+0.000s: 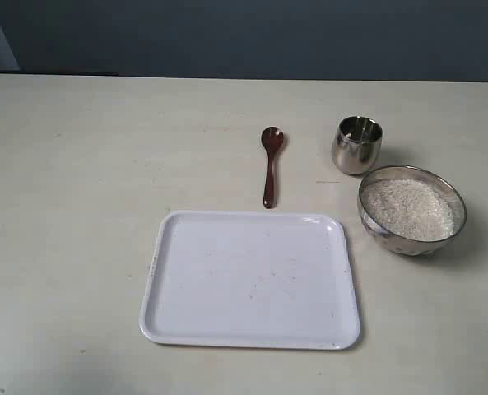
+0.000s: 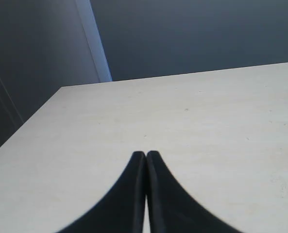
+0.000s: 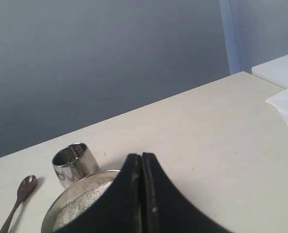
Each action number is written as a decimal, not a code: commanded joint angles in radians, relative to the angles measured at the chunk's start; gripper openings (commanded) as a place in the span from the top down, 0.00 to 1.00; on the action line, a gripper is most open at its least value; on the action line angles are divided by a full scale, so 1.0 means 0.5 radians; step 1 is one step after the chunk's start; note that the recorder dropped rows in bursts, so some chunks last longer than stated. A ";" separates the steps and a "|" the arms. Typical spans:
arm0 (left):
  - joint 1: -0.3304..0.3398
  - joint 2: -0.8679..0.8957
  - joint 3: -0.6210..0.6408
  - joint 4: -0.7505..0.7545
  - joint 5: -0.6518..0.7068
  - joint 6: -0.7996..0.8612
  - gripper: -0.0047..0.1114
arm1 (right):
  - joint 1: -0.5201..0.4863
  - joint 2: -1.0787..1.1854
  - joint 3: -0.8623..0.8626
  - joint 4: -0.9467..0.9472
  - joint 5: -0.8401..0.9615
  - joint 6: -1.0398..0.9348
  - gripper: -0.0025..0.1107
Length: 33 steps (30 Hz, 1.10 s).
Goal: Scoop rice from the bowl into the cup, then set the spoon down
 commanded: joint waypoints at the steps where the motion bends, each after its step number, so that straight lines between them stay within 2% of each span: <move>1: 0.000 -0.008 -0.009 -0.003 0.001 -0.008 0.96 | -0.006 -0.009 0.012 0.001 -0.017 -0.001 0.99; 3: 0.000 -0.008 -0.009 -0.003 0.001 -0.008 0.96 | -0.006 -0.009 0.012 -0.022 -0.016 -0.001 0.99; 5: 0.000 -0.008 -0.009 -0.003 0.001 -0.008 0.96 | -0.006 -0.009 0.012 -0.201 -0.016 -0.011 0.99; 15: 0.000 -0.008 -0.009 -0.003 0.001 -0.008 0.96 | -0.006 -0.009 0.012 -0.188 -0.073 -0.011 0.99; 20: 0.000 -0.008 -0.009 -0.003 0.001 -0.008 0.96 | -0.006 -0.009 0.012 -0.188 -0.512 -0.002 0.99; 23: 0.000 -0.008 -0.009 -0.003 0.001 -0.008 0.96 | -0.006 -0.009 0.012 -0.042 -0.984 0.001 0.99; 26: 0.000 -0.008 -0.009 -0.003 0.001 -0.008 0.96 | -0.006 -0.009 0.012 0.328 -1.286 0.086 0.99; 28: 0.000 -0.008 -0.009 -0.003 0.001 -0.008 0.96 | -0.006 -0.009 0.012 0.702 -1.389 0.215 0.99; 30: 0.000 -0.008 -0.009 -0.003 0.001 -0.008 0.96 | -0.006 -0.009 0.008 0.872 -1.235 0.497 0.99; 33: 0.000 -0.008 -0.009 -0.003 0.001 -0.008 0.96 | -0.006 -0.009 -0.018 0.703 -0.733 0.846 0.99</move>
